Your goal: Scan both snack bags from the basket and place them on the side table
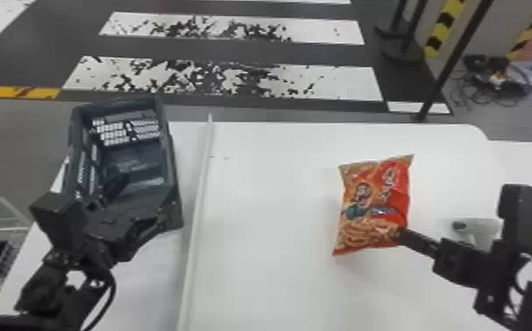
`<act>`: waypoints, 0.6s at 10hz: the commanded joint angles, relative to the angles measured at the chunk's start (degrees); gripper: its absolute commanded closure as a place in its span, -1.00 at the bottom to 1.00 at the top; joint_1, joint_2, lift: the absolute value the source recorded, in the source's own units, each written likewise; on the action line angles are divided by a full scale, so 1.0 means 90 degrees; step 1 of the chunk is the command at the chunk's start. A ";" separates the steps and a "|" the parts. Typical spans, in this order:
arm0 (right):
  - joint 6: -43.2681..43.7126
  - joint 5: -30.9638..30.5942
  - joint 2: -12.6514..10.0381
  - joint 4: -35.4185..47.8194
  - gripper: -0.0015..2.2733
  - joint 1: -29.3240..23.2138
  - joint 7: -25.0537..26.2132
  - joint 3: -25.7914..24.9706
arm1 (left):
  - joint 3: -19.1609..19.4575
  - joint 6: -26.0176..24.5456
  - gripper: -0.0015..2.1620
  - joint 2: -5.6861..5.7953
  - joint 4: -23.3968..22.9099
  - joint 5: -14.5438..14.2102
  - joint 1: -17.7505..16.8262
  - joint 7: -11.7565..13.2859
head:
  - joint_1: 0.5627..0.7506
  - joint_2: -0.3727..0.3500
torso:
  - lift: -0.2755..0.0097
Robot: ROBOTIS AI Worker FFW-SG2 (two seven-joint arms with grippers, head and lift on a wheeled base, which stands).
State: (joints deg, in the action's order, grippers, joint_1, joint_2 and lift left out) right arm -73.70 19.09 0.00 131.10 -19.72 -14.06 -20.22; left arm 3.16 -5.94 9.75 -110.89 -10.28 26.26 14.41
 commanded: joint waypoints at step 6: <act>0.0107 -0.5412 0.0156 0.0550 0.98 -0.0065 0.0536 0.2989 | 0.0010 0.0000 -0.92 0.0010 0.0026 -0.0010 -0.0037 0.0001 | 0.41 -0.16 | 0.41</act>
State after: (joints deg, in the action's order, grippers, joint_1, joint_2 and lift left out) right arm -72.76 -26.30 1.00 136.05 -20.29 -9.26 4.82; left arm 3.25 -5.94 9.84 -110.68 -10.40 25.98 14.41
